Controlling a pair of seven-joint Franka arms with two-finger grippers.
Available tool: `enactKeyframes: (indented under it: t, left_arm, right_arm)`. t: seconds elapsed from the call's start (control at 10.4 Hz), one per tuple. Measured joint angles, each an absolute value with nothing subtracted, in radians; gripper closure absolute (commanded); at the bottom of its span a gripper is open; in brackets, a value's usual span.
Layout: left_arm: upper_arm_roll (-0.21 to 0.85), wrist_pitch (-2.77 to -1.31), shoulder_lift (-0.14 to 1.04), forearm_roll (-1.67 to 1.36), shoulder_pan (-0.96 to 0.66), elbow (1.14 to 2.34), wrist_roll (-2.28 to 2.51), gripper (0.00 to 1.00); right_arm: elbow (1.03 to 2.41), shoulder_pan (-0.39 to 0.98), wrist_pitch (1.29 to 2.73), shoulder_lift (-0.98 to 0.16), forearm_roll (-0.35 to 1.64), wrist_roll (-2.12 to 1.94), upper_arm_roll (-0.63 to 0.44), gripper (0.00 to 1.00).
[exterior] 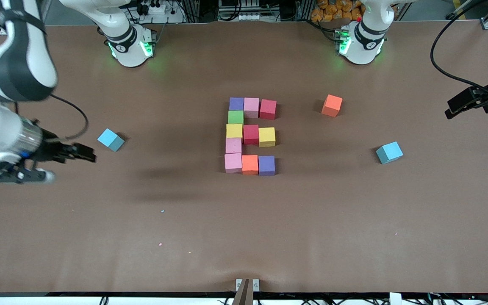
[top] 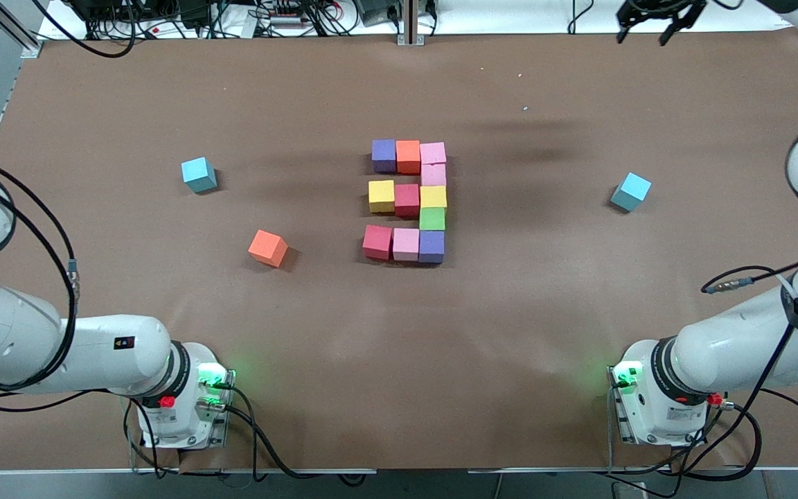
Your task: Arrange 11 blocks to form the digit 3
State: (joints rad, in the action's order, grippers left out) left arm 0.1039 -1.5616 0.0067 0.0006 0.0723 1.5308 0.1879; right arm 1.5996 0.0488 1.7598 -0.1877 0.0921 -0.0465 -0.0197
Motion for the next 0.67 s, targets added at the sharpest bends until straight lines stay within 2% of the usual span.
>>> enactKeyframes:
  t: [0.19, 0.48, 0.67]
  left_arm:
    - [0.102, -1.567, 0.006, 0.001, 0.072, 1.534, 0.188, 0.00]
    - [0.097, -1.571, 0.005, 0.001, 0.073, 1.534, 0.188, 0.00]
    - [0.096, -1.571, 0.007, 0.003, 0.073, 1.534, 0.188, 0.00]
  right_arm:
    - [1.656, 0.026, 1.733, -0.089, 0.072, -0.208, -0.061, 0.00]
    - [1.675, 0.021, 1.700, 0.014, 0.070, -0.422, -0.204, 0.00]
    - [1.675, 0.020, 1.688, 0.051, 0.070, -0.430, -0.225, 0.00]
